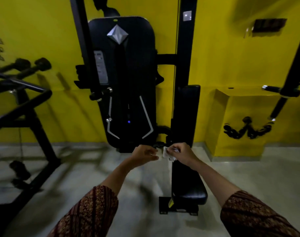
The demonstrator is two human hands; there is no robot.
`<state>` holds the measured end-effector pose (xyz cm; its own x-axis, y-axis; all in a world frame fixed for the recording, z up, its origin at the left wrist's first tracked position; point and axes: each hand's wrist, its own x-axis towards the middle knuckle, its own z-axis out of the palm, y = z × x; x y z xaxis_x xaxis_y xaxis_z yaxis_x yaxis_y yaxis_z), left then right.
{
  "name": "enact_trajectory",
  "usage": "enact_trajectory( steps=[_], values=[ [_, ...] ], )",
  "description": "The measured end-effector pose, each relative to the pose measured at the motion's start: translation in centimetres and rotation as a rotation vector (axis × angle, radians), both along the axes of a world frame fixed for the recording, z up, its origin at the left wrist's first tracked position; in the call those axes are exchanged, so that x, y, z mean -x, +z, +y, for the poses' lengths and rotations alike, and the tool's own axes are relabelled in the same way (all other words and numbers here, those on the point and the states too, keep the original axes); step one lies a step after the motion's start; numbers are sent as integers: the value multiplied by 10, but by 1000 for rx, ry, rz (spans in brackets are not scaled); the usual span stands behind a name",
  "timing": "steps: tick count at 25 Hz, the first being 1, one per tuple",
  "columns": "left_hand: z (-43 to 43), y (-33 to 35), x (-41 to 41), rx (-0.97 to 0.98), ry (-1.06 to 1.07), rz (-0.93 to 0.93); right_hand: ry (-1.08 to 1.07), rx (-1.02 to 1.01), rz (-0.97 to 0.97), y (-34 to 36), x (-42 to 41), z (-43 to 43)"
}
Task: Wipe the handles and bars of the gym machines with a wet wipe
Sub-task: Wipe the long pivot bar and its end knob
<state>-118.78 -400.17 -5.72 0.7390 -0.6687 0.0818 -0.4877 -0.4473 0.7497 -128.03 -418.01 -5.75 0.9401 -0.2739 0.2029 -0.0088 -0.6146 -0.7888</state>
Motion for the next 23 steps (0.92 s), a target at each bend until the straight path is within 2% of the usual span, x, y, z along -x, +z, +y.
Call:
enact_trajectory(
  steps=[4,10,16,23],
  values=[
    [3,13,-72,23,101,-24,43,-19,-57,8,-88,5],
    [27,1,-162,14,219,-19,224,-35,-53,0,-213,19],
    [43,12,-249,63,426,-18,386,-41,-51,7,-336,29],
    [51,35,-327,69,621,-57,516,-171,-89,25,-454,46]
  ],
)
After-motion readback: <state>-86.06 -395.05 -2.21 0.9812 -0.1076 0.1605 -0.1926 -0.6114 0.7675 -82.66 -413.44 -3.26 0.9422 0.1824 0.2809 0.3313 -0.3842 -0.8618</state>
